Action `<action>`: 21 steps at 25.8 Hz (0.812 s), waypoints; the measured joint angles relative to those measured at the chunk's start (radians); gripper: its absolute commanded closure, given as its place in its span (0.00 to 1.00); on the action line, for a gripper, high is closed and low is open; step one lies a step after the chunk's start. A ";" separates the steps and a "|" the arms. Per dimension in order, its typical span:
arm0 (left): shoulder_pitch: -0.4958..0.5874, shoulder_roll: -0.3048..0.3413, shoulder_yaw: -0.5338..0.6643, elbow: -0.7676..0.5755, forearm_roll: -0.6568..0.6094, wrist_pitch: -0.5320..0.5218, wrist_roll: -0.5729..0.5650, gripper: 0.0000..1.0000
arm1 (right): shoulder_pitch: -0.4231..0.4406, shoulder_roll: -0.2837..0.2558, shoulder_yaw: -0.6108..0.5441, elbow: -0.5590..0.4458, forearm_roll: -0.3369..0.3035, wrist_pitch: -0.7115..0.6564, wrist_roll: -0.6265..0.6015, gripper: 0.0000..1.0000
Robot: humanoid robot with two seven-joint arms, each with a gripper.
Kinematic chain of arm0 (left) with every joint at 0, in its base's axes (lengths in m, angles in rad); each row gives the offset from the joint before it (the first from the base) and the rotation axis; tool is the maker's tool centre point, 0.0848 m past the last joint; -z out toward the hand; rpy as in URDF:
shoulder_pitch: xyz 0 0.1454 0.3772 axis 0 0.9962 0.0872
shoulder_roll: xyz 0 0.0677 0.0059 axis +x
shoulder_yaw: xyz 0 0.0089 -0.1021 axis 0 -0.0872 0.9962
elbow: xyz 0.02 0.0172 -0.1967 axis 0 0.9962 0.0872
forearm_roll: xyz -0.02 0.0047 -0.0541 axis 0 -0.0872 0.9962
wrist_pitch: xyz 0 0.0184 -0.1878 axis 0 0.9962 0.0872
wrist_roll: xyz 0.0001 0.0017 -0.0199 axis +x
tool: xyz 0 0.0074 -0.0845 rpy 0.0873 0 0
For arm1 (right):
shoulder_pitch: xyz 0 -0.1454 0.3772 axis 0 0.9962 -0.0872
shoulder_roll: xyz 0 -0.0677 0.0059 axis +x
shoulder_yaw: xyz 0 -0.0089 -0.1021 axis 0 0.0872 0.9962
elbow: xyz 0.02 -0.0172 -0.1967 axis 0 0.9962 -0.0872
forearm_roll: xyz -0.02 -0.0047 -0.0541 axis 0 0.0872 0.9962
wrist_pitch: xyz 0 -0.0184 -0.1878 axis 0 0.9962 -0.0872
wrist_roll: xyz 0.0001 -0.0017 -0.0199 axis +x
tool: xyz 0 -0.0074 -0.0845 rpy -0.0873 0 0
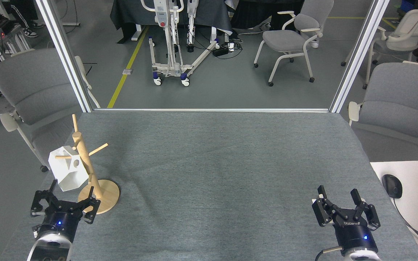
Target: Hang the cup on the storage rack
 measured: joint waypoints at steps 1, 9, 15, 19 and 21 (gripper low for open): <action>-0.001 -0.008 -0.001 0.020 0.000 -0.008 -0.006 0.01 | -0.008 -0.001 0.000 0.011 0.001 0.000 0.000 0.01; 0.002 -0.028 0.001 0.119 0.004 -0.004 0.027 0.01 | -0.080 0.000 0.015 0.068 0.009 -0.001 -0.001 0.01; 0.003 -0.074 -0.001 0.130 0.065 -0.028 0.027 0.01 | -0.092 0.025 0.082 0.056 0.045 0.014 0.002 0.01; 0.003 -0.143 -0.021 0.107 0.124 -0.072 0.028 0.01 | -0.091 0.045 0.099 0.049 0.068 0.037 0.002 0.01; 0.002 -0.162 -0.070 0.083 0.181 -0.080 0.033 0.01 | -0.092 0.050 0.101 0.046 0.072 0.042 0.002 0.01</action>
